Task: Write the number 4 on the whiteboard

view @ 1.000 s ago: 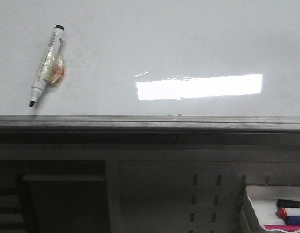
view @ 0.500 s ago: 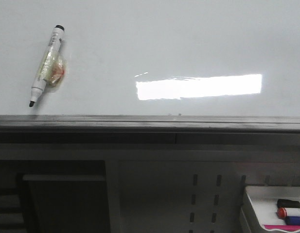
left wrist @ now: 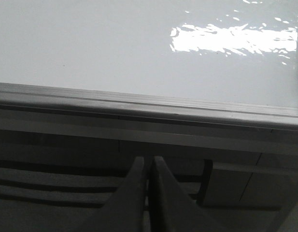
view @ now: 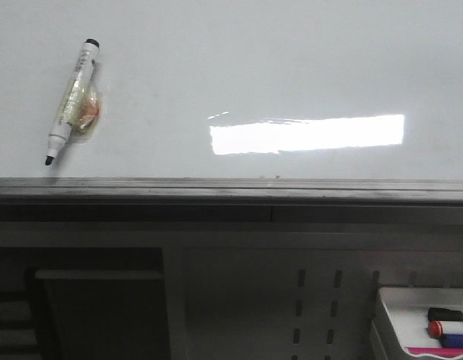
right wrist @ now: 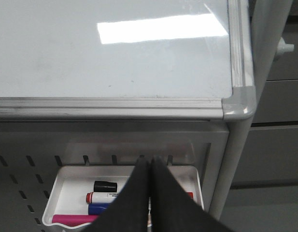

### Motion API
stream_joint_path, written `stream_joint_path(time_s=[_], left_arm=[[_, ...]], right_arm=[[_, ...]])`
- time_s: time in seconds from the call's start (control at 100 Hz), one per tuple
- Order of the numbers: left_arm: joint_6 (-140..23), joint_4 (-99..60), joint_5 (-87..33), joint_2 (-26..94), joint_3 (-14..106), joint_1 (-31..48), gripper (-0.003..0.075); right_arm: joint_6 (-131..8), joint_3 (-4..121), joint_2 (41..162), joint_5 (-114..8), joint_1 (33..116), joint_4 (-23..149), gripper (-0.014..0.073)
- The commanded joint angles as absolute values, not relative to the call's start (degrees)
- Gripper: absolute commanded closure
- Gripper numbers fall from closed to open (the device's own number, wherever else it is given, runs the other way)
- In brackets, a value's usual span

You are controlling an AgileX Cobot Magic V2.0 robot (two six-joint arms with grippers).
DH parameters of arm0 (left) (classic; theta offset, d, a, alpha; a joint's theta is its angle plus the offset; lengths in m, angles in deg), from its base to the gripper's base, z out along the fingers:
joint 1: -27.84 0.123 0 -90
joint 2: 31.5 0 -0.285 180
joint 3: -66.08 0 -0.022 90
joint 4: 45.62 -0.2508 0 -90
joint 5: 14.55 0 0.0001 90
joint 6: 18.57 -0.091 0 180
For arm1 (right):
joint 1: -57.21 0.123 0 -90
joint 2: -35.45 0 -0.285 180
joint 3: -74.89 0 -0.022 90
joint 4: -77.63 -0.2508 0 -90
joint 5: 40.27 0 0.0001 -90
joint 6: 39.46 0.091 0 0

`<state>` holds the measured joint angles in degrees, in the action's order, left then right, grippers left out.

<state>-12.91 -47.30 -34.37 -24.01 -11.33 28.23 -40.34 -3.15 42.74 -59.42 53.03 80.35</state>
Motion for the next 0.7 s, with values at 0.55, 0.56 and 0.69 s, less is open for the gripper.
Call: stream_joint_path(time_s=[0.55,0.56,0.69], left_arm=[[-12.7,-51.1,-29.4,-25.5,-13.3,27.9,0.0741],[-12.7,-51.1,-29.4,-25.5,-13.3,27.9,0.0741],[-12.7,-51.1,-29.2,-25.5,-13.3,27.9,0.0741]], right_arm=[[-40.5,-4.3,41.7,-55.0,52.6,80.3,0.0658],[-40.5,-4.3,41.7,-54.4,52.6,80.3,0.0658],[-40.5,-4.3,41.7,-51.6,52.6,80.3,0.0658]])
